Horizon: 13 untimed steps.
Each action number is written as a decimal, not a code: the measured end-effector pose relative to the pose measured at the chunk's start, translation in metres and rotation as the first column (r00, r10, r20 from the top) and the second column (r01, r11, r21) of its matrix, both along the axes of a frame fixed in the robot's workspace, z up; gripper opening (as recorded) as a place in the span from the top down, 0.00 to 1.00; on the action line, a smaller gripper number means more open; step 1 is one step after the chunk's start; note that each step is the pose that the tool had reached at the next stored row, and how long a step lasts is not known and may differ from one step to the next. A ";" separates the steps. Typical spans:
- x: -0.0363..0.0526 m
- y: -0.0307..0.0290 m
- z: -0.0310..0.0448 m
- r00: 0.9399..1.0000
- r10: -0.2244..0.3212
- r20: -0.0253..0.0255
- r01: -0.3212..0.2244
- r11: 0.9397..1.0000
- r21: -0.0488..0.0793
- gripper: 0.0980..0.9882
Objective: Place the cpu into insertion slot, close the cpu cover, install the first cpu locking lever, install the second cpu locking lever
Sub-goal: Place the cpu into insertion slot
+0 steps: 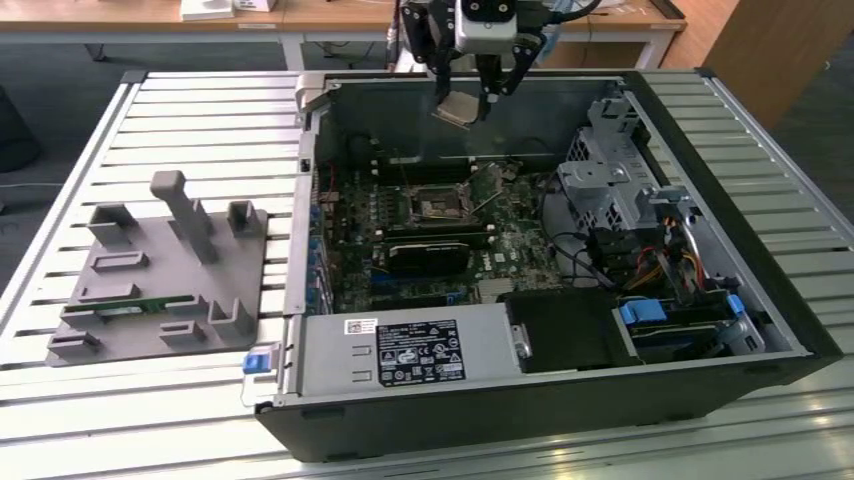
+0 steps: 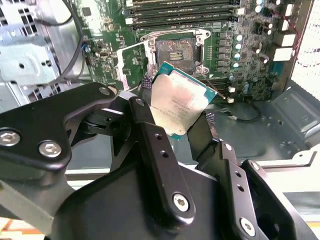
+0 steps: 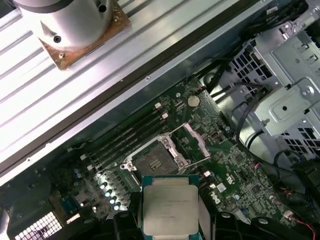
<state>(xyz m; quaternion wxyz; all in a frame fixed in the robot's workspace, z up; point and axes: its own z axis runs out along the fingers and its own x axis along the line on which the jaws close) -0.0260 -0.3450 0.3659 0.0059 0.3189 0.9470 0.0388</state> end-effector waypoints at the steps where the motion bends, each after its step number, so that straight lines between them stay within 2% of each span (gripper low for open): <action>1: 0.0000 0.0000 -0.0002 1.000 -0.015 0.000 0.015 1.000 0.000 0.51; 7: 0.0000 0.0000 -0.0019 0.995 -0.103 0.000 0.103 0.995 -0.003 0.51; 13: 0.0000 0.0000 -0.0035 0.982 -0.189 0.000 0.189 0.982 -0.005 0.51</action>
